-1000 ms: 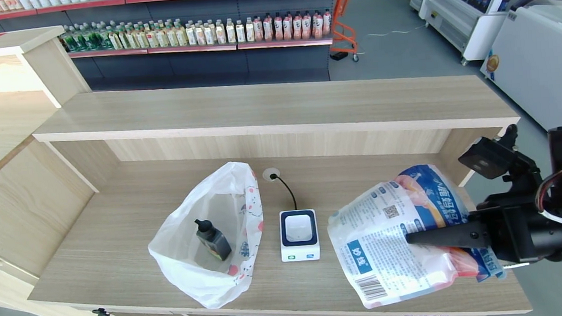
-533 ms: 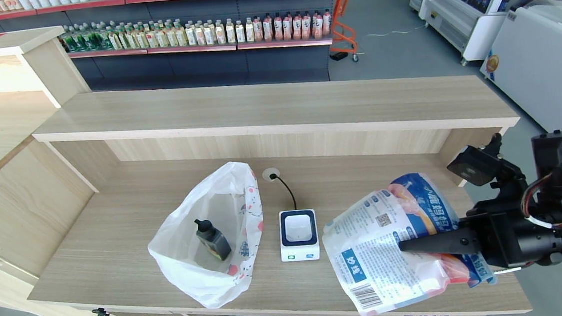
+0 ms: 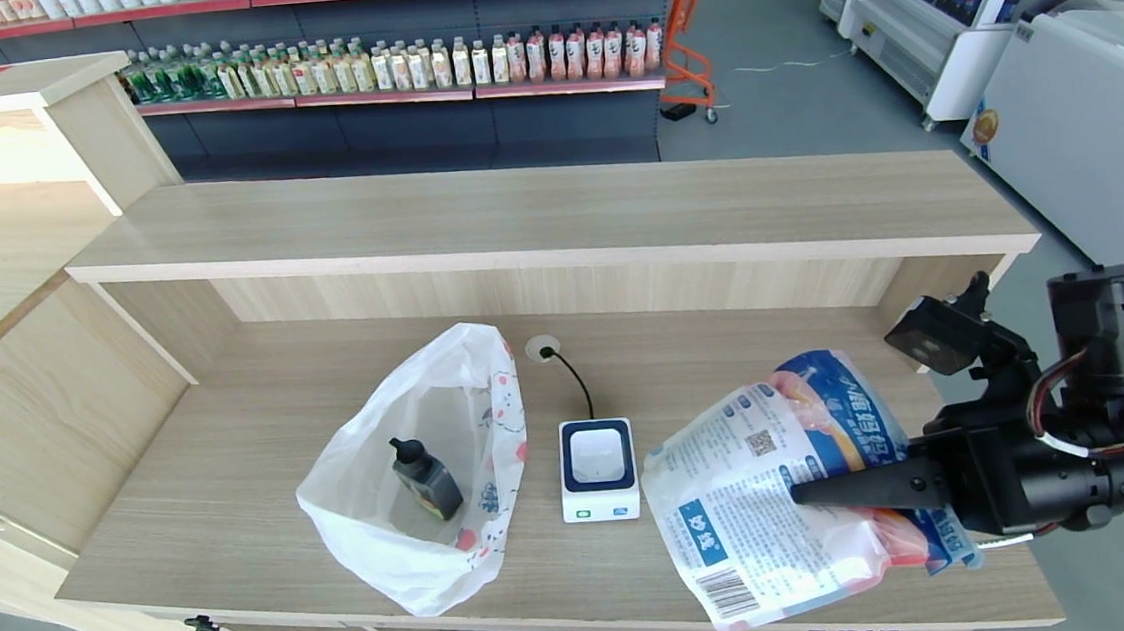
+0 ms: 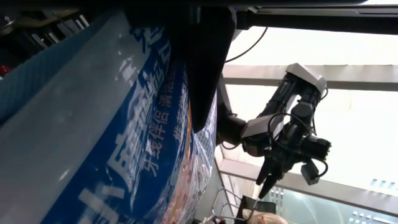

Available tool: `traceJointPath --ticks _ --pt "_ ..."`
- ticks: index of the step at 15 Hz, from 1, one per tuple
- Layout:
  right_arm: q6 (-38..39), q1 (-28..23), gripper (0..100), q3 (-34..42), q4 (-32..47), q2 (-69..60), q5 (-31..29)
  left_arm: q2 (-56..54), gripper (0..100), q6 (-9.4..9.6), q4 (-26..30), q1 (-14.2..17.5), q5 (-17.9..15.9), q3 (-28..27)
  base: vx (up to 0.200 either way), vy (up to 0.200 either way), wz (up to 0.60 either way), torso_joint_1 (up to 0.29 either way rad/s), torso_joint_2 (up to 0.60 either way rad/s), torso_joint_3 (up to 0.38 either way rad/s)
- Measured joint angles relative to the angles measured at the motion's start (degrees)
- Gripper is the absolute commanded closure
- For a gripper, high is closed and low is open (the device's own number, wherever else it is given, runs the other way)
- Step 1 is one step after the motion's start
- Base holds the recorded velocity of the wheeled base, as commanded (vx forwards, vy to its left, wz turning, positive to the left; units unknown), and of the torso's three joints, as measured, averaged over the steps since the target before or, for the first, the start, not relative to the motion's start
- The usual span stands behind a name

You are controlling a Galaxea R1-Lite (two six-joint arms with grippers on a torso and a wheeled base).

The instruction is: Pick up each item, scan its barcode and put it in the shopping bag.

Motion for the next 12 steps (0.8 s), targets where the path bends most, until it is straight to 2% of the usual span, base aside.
traceJointPath --ticks 12 --pt "-0.79 0.57 100 0.01 -0.01 -0.28 -0.22 0.00 0 0.00 0.00 0.00 0.02 0.00 0.000 0.000 0.00 0.000 0.00 0.000"
